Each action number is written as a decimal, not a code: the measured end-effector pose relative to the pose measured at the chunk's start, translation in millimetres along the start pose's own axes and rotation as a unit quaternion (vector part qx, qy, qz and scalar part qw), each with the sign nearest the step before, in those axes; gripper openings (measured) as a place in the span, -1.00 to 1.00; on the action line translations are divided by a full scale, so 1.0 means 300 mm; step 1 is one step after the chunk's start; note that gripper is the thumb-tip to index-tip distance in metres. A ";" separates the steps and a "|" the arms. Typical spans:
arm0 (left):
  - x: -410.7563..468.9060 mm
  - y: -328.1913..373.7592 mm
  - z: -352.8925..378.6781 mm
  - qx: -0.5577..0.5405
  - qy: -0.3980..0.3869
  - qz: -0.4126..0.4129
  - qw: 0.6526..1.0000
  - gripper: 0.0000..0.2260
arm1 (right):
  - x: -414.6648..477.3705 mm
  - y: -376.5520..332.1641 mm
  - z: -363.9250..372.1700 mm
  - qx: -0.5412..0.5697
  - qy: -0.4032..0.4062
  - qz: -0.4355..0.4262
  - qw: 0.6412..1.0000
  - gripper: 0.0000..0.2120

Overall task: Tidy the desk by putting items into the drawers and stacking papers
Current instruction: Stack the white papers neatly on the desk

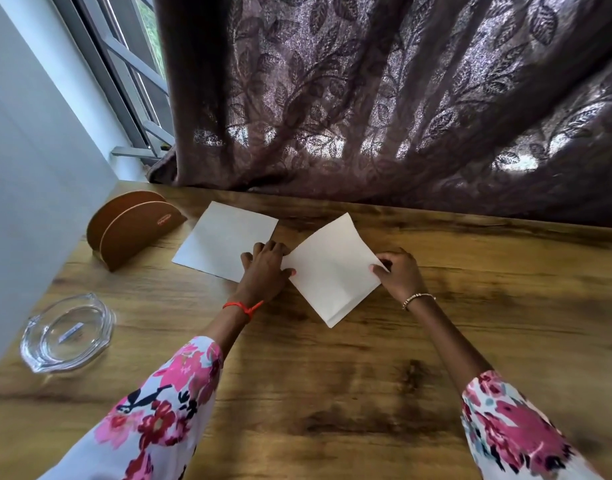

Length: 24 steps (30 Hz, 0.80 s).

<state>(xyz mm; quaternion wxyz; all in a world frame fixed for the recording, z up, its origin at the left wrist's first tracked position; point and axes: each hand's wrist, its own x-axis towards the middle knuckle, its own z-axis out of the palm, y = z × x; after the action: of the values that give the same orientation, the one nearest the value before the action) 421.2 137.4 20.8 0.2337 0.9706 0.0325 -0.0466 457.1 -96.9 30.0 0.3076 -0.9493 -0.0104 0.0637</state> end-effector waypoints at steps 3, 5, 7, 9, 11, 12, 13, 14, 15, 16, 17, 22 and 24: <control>0.005 0.024 -0.009 -0.011 -0.020 -0.017 1.000 -0.59 | 0.009 0.003 0.012 -0.049 -0.035 0.019 0.998 -0.60; 0.012 0.037 -0.012 -0.024 -0.043 -0.038 0.998 -0.63 | 0.015 -0.007 0.014 -0.050 -0.047 0.038 0.997 -0.53; 0.017 0.039 -0.011 -0.065 -0.054 -0.057 0.995 -0.69 | 0.023 -0.017 0.006 -0.023 -0.053 0.060 0.997 -0.51; 0.013 0.041 -0.016 -0.130 -0.046 -0.063 0.988 -0.69 | 0.020 -0.031 -0.007 0.005 -0.066 0.071 0.995 -0.61; -0.004 0.051 -0.033 -0.195 -0.027 -0.062 0.978 -0.68 | 0.014 -0.042 -0.017 0.026 -0.080 0.066 0.994 -0.75; -0.013 0.054 -0.044 -0.228 -0.017 -0.067 0.971 -0.70 | 0.013 -0.047 -0.022 0.043 -0.082 0.064 0.994 -0.78; -0.021 0.052 -0.056 -0.263 -0.008 -0.075 0.962 -0.73 | 0.013 -0.054 -0.028 0.064 -0.084 0.063 0.992 -0.79; -0.029 0.044 -0.069 -0.300 0.002 -0.089 0.950 -0.74 | 0.013 -0.065 -0.033 0.086 -0.086 0.062 0.991 -0.80; -0.038 0.032 -0.083 -0.335 0.014 -0.102 0.937 -0.75 | 0.015 -0.075 -0.038 0.109 -0.089 0.062 0.988 -0.81; -0.046 0.016 -0.100 -0.357 0.025 -0.112 0.927 -0.76 | 0.019 -0.091 -0.039 0.132 -0.093 0.060 0.985 -0.81; -0.053 -0.003 -0.117 -0.368 0.033 -0.118 0.922 -0.75 | 0.024 -0.109 -0.037 0.154 -0.099 0.058 0.981 -0.80; -0.080 -0.127 -0.189 -0.357 0.067 -0.160 0.918 -0.67 | 0.071 -0.246 0.040 0.184 -0.115 0.015 0.976 -0.68; -0.094 -0.183 -0.203 -0.348 0.091 -0.178 0.916 -0.65 | 0.103 -0.311 0.087 0.172 -0.118 -0.007 0.978 -0.66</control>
<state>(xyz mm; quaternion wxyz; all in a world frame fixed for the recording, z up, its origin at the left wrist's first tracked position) 393.2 212.9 53.1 0.5402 0.8063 0.2405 0.0151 486.1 -4.2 59.9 0.4635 -0.8679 -0.0424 0.1736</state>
